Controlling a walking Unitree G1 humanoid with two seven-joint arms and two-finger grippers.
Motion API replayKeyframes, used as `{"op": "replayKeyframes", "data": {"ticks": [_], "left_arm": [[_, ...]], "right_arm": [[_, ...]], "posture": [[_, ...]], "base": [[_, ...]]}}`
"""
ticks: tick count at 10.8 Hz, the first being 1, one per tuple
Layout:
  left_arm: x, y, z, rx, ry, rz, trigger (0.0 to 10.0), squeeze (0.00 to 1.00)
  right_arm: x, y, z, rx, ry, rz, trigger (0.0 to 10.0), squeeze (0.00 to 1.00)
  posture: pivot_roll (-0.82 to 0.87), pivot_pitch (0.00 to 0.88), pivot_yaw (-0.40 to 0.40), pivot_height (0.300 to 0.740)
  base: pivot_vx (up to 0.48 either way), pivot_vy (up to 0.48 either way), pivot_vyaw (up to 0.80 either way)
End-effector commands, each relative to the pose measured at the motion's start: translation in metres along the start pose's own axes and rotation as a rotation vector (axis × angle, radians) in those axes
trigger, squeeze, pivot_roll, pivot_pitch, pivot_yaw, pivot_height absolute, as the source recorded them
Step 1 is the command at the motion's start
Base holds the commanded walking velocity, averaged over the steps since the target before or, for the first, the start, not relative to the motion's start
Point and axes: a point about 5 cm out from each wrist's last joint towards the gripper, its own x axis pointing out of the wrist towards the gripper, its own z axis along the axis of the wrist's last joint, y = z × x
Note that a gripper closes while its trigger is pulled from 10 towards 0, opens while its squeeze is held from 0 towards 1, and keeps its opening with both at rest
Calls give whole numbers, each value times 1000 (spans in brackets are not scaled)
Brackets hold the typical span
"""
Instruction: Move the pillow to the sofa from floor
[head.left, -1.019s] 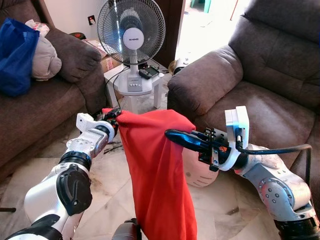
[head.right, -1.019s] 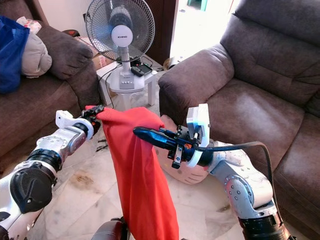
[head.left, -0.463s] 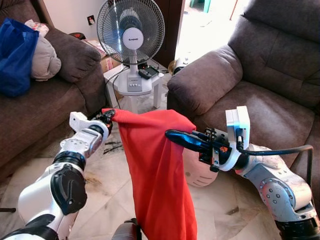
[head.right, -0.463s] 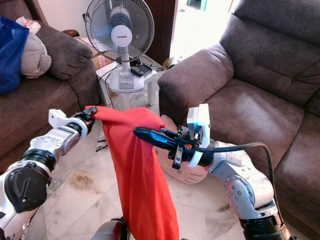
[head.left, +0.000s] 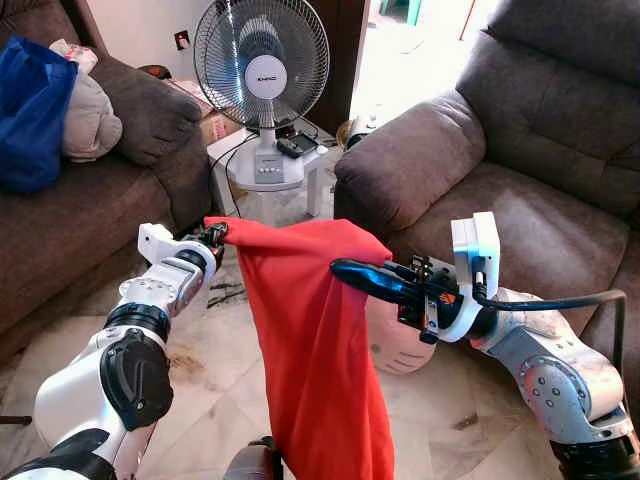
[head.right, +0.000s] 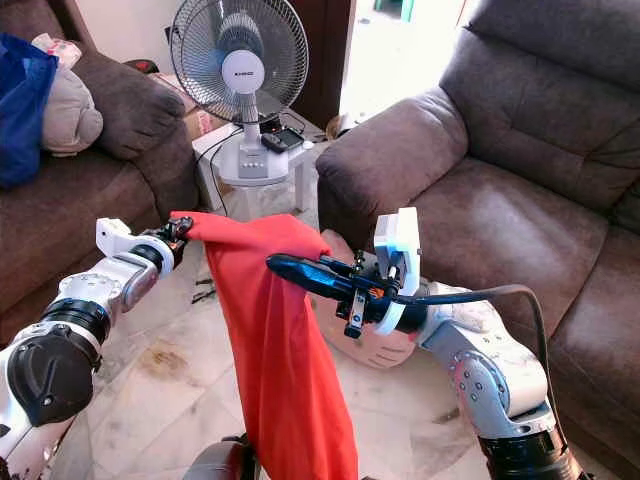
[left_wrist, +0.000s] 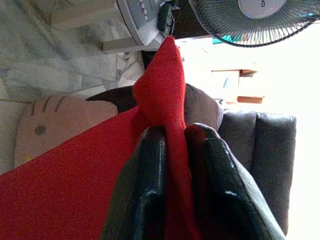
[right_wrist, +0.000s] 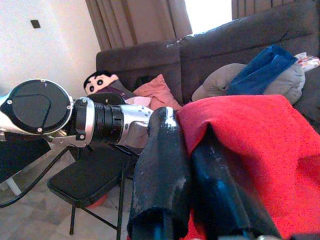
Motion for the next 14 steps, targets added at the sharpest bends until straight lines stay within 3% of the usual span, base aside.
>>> {"op": "replayKeyframes", "data": {"ticks": [1,2,3,4,5,6,9,11,13,14], "left_arm": [[-3,10,0,10,10,27,0,0],[-3,11,1,45,7,43,0,0],[-3,10,6,136,-15,56,0,0],[-6,4,24,244,-108,77,0,0],[-8,0,35,257,-159,75,2863,0],[-12,-5,51,293,-241,72,10000,0],[-14,-30,62,333,-315,2,10000,0],[-12,-43,51,422,-304,-56,10000,0],[-11,-47,33,520,-267,-99,10000,0],[-11,-40,13,610,-217,-105,10000,0]], "right_arm": [[0,3,22,-91,-86,21,10000,0],[0,-1,20,-97,-84,-18,10000,0],[-1,-8,18,-104,-71,-79,10000,0],[-4,-26,8,-127,-32,-237,10000,0],[-6,-36,3,-126,-18,-322,10000,0],[-10,-51,-5,-120,-4,-460,10000,0],[-19,-71,-19,-103,10,-649,10000,0],[-43,-99,-38,-126,149,-962,10000,0],[-62,-109,-50,-181,212,-1128,10000,0],[-73,-112,-60,-170,220,-1236,10000,0]], "posture": [[24,87,-31,740],[23,87,-30,740],[21,87,-29,740],[27,89,-30,740],[28,89,-30,740],[37,88,-33,740],[45,87,-35,740],[43,87,-35,740],[49,87,-34,740],[54,89,-33,740]], "base": [[0,0,0],[0,0,0],[0,0,0],[0,0,0],[0,0,0],[0,0,0],[0,0,0],[0,0,0],[0,0,0],[0,0,0]]}}
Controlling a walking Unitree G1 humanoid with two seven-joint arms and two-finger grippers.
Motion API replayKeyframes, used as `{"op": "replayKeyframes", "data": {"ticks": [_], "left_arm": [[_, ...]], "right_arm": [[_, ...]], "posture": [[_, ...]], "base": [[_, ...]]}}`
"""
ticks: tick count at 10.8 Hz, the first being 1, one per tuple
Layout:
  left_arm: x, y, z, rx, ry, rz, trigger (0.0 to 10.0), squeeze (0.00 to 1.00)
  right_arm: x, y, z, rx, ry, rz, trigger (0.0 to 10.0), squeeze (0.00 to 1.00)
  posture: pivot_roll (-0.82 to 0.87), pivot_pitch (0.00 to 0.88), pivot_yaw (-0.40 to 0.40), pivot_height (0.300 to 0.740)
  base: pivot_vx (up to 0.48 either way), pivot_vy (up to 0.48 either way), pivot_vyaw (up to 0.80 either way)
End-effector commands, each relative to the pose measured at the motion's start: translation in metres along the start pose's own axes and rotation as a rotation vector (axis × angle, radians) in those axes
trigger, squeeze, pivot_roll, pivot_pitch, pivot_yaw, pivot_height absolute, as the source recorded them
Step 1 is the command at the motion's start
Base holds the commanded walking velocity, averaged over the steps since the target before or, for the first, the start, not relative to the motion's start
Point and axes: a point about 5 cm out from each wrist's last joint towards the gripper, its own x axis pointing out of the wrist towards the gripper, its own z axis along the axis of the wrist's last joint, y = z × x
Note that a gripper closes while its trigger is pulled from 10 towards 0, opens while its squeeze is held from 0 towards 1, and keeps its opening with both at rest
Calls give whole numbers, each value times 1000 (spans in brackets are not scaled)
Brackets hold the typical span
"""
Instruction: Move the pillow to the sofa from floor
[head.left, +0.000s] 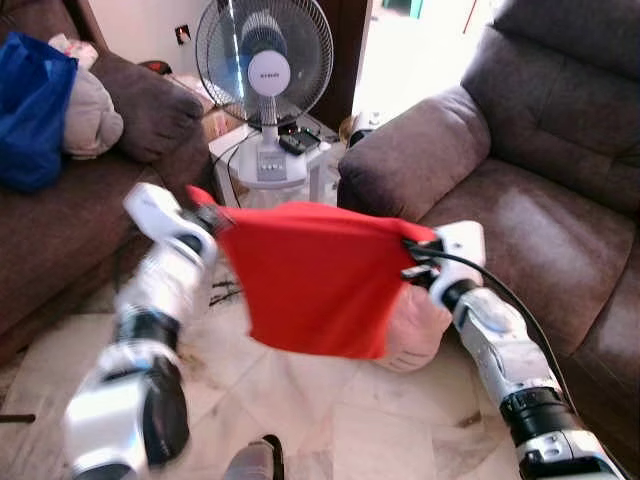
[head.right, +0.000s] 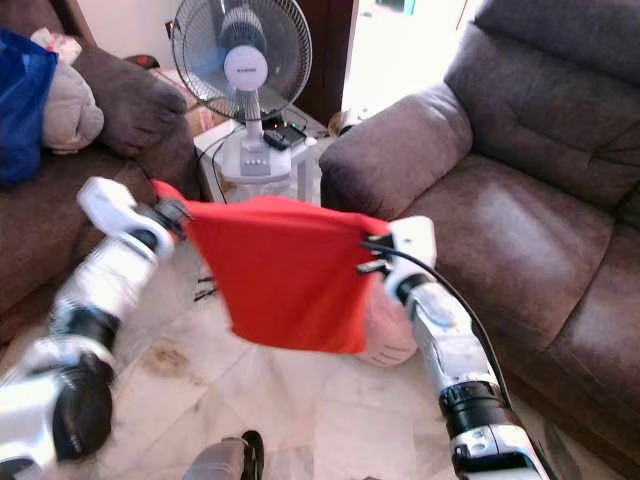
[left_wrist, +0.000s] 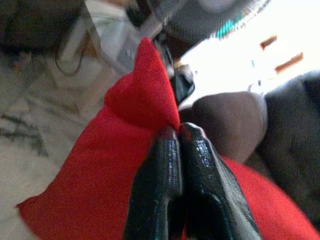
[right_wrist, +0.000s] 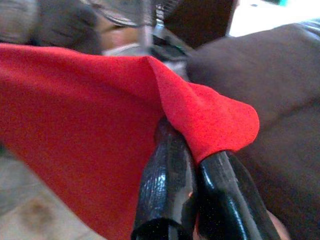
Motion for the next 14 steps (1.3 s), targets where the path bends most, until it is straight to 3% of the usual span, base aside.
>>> {"op": "replayKeyframes", "data": {"ticks": [1,2,3,5,7,9,10,11,12,14], "left_arm": [[-4,-1,17,79,-81,-6,10000,0],[-7,0,-1,159,-43,-27,10000,0],[-10,2,-10,201,-37,-17,10000,0],[-17,12,-34,364,-15,16,10000,0],[-27,21,-51,539,-41,7,10000,0],[-37,43,-68,539,4,69,10000,0],[-39,43,-64,537,-30,70,10000,0],[-44,33,-50,521,-155,40,10000,0],[-51,28,-48,556,-227,20,10000,0],[-64,36,-63,723,-260,49,10000,0]], "right_arm": [[-5,-31,1,6,-23,-194,10000,0],[-9,-38,-8,0,-11,-291,10000,0],[-10,-37,-12,10,-21,-310,10000,0],[-16,-33,-29,118,-40,-305,10000,0],[-25,-33,-61,194,40,-335,10000,0],[-34,-30,-80,193,80,-356,10000,0],[-34,-32,-77,198,47,-365,10000,0],[-32,-33,-60,184,-75,-350,10000,0],[-31,-32,-53,159,-131,-354,10000,0],[-39,-26,-64,97,-132,-355,10000,0]], "posture": [[53,90,-33,740],[55,89,-31,740],[58,87,-31,740],[56,85,-32,740],[55,79,-30,740],[54,74,-27,740],[55,70,-25,740],[52,61,-23,740],[53,51,-24,740],[57,18,-25,740]], "base": [[0,0,0],[0,0,0],[0,0,0],[0,0,0],[0,0,0],[0,0,0],[0,0,0],[0,0,0],[0,0,0],[0,0,0]]}}
